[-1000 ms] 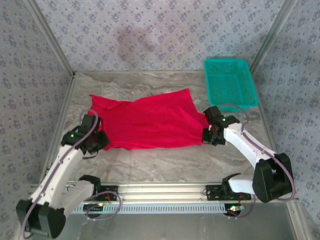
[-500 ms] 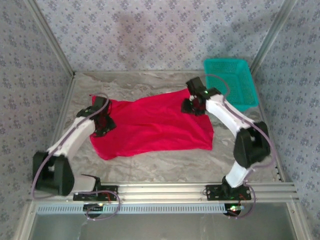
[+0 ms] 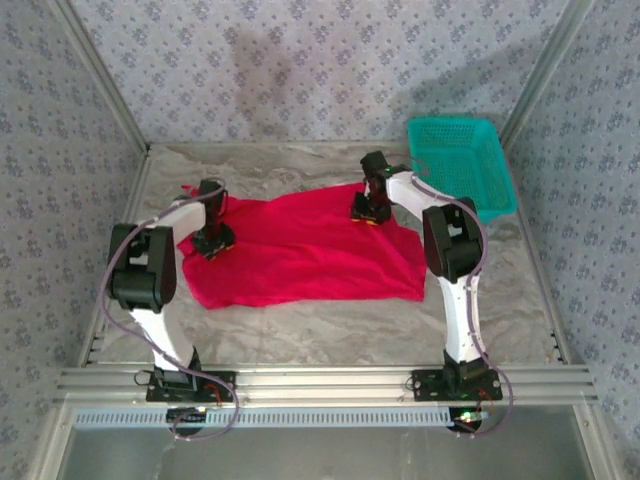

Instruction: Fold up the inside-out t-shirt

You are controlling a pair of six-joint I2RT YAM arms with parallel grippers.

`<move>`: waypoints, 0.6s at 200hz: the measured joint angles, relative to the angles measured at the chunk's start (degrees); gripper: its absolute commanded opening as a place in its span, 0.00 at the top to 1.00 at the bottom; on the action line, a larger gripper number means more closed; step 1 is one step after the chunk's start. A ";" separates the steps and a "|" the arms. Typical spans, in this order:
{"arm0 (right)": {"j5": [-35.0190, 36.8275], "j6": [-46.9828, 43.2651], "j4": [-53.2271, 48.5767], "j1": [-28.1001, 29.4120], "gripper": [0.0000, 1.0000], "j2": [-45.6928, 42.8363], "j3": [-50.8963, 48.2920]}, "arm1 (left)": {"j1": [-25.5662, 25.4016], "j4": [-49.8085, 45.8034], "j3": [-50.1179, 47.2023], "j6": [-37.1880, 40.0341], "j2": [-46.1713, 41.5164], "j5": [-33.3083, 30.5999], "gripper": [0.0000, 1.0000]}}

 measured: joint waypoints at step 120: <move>5.03 8.20 7.21 21.99 0.59 -24.98 -32.06 | -13.27 -22.23 92.61 10.82 51.84 12.22 0.51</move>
